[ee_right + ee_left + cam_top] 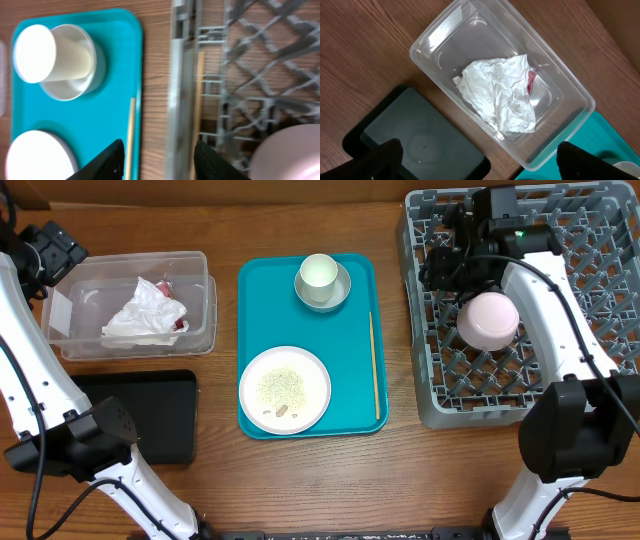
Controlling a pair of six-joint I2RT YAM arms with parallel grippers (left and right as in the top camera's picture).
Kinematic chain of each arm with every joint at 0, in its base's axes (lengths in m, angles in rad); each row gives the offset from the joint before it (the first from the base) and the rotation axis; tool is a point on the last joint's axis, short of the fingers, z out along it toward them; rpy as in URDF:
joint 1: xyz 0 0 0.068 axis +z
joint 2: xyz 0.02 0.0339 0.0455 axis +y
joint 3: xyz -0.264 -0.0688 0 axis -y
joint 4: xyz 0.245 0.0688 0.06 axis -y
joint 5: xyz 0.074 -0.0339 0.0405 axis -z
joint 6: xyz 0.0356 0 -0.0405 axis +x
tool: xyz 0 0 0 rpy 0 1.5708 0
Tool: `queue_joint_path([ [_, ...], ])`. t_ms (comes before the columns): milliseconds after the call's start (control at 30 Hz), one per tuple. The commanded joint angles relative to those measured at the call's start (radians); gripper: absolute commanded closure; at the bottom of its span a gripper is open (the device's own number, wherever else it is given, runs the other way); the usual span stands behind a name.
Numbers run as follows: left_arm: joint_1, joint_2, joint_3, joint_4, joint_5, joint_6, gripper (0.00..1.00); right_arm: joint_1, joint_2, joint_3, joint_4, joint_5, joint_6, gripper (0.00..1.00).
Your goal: Sort waste into correct bins and load items into the dishwasher
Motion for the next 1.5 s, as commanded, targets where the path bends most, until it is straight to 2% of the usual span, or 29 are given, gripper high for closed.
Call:
queue_joint_path([
  [0,-0.001,0.005,0.0,-0.002,-0.006,0.019,0.0,0.053,-0.027,-0.003,-0.012,-0.056,0.045,0.53],
  [133,-0.001,0.005,0.0,-0.002,-0.006,0.019,0.0,0.126,-0.027,-0.004,-0.034,-0.026,0.094,0.52],
  [333,-0.001,0.005,0.0,-0.002,-0.006,0.019,0.0,0.275,-0.01,-0.019,-0.029,0.272,0.301,0.5],
  [433,-0.001,0.005,0.0,-0.002,-0.006,0.019,0.0,0.328,-0.001,-0.078,-0.003,0.395,0.393,0.57],
  [500,-0.001,0.005,0.0,-0.002,-0.006,0.019,0.0,0.347,0.006,-0.128,0.029,0.41,0.438,0.62],
  [567,-0.001,0.005,0.0,-0.002,-0.006,0.019,0.0,0.361,0.014,-0.193,0.083,0.409,0.473,0.63],
  [767,-0.001,0.005,0.0,-0.002,-0.006,0.019,0.0,0.371,0.053,-0.312,0.189,0.326,0.475,0.63],
  [1400,-0.001,0.005,0.0,-0.002,-0.006,0.019,0.0,0.382,0.161,-0.35,0.243,0.309,0.475,0.63],
  [1467,-0.001,0.005,0.0,-0.002,-0.006,0.019,0.0,0.382,0.169,-0.352,0.241,0.306,0.475,0.65],
])
